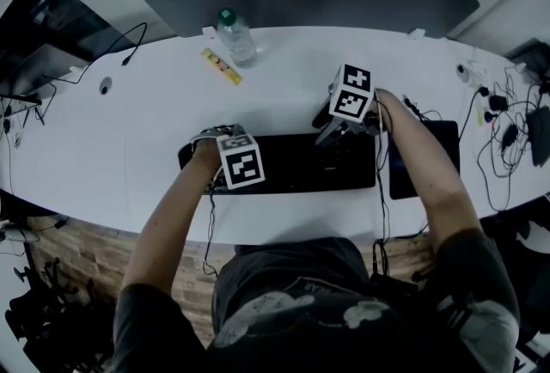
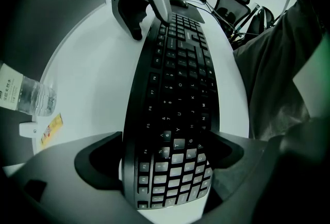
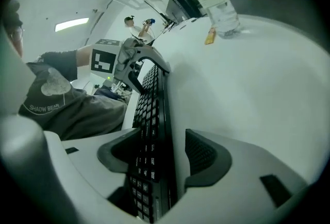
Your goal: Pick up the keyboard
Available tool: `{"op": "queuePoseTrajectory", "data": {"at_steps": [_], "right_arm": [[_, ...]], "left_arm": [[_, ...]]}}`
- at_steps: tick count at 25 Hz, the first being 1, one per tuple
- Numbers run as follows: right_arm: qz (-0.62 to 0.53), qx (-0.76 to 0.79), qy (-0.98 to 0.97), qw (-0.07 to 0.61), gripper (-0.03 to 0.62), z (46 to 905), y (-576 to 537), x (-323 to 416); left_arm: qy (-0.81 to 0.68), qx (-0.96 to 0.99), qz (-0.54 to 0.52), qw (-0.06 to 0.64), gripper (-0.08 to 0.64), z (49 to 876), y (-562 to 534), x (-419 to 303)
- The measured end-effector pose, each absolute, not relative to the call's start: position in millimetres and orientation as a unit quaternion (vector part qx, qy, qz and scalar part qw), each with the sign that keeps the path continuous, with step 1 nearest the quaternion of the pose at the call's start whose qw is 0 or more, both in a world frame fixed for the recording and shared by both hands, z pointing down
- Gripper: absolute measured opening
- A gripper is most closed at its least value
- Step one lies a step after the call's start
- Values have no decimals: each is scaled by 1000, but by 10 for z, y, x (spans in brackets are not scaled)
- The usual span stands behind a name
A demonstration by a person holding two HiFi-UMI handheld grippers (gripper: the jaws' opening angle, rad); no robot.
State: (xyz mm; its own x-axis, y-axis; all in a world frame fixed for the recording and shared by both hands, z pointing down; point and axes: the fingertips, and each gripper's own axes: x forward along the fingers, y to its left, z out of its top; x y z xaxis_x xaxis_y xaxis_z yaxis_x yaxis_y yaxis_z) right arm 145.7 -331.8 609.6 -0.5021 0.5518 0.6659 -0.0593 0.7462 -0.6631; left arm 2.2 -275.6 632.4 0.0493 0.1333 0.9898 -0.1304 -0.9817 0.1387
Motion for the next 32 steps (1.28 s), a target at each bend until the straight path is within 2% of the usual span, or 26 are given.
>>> {"op": "queuePoseTrajectory", "data": {"at_steps": [7, 9, 13, 16, 20, 23, 32], "right_arm": [[383, -259, -727, 508, 239, 6104, -3115, 1426], [388, -272, -716, 513, 196, 6127, -3084, 1423], [404, -284, -704, 511, 232, 6093, -3078, 1413], [389, -286, -702, 523, 228, 6102, -3070, 1414], [361, -265, -709, 544, 129, 6189, -3110, 1424], [349, -255, -707, 560, 127, 6214, -3117, 1424], [317, -235, -721, 570, 112, 6152, -3118, 1431]], "left_arm": [[-1, 718, 690, 91, 474, 6314, -2766, 25], [-2, 719, 689, 86, 473, 6308, -2771, 27], [-14, 727, 684, 60, 442, 6255, -2777, 38], [-26, 732, 679, 46, 437, 6232, -2778, 43], [-39, 733, 679, 36, 436, 6207, -2773, 59], [-69, 737, 672, 27, 434, 6166, -2778, 48], [-199, 765, 608, 81, 434, 6024, -2685, -212]]}}
